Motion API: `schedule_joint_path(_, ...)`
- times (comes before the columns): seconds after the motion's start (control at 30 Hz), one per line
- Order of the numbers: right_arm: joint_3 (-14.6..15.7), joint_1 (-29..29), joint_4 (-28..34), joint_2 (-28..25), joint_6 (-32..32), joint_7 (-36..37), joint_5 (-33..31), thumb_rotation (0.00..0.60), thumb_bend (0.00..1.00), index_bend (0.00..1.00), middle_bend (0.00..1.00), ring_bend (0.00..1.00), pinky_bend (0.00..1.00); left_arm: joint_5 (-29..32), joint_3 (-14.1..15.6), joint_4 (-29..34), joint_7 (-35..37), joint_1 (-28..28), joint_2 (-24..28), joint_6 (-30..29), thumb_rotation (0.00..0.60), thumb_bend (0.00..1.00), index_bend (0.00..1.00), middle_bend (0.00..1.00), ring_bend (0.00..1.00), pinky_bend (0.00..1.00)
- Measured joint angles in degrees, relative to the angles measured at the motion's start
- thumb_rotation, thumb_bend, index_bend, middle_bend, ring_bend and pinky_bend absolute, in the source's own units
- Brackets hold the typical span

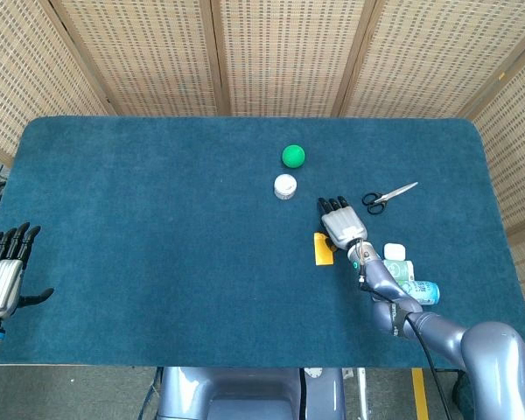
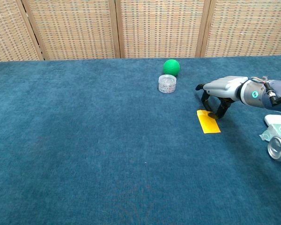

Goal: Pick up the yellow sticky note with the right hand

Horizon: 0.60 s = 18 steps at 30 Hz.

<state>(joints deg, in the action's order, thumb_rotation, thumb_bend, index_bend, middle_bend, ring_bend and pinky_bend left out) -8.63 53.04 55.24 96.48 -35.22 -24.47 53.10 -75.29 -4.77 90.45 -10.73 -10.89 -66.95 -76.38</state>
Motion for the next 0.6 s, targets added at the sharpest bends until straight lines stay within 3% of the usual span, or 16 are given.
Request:
schedule_joint_path(0.17, -0.01, -0.34, 1.71, -0.85, -0.75, 1.01, 1.18, 0.600, 0.66, 0.65, 0.01, 0.00, 0.00, 0.03, 0.05, -0.07, -0.08, -0.08, -0.10, 0.15, 0.600, 0.00, 0.00, 0.00, 0.00, 0.00)
schedule_joint_path(0.37, 0.28, -1.78, 9.43, -5.08, -2.85, 5.31, 6.70, 0.600, 0.67, 0.65, 0.01, 0.00, 0.00, 0.23, 0.14, -0.28, -0.39, -0.35, -0.29, 0.72, 0.600, 0.00, 0.00, 0.00, 0.00, 0.00)
schedule_joint_path(0.47, 0.89, -2.98, 15.45, -8.69, -4.63, 8.83, 11.88, 0.600, 0.67, 0.65, 0.02, 0.00, 0.00, 0.12, 0.26, -0.27, -0.68, -0.45, -0.41, 0.85, 0.600, 0.00, 0.00, 0.00, 0.00, 0.00)
schedule_joint_path(0.6, 3.30, -4.99, 22.62, -14.11, -9.24, 14.27, 23.53, 0.600, 0.67, 0.65, 0.03, 0.00, 0.00, -0.17, 0.51, -0.24, -1.06, -0.46, -0.63, 0.77, 0.600, 0.00, 0.00, 0.00, 0.00, 0.00)
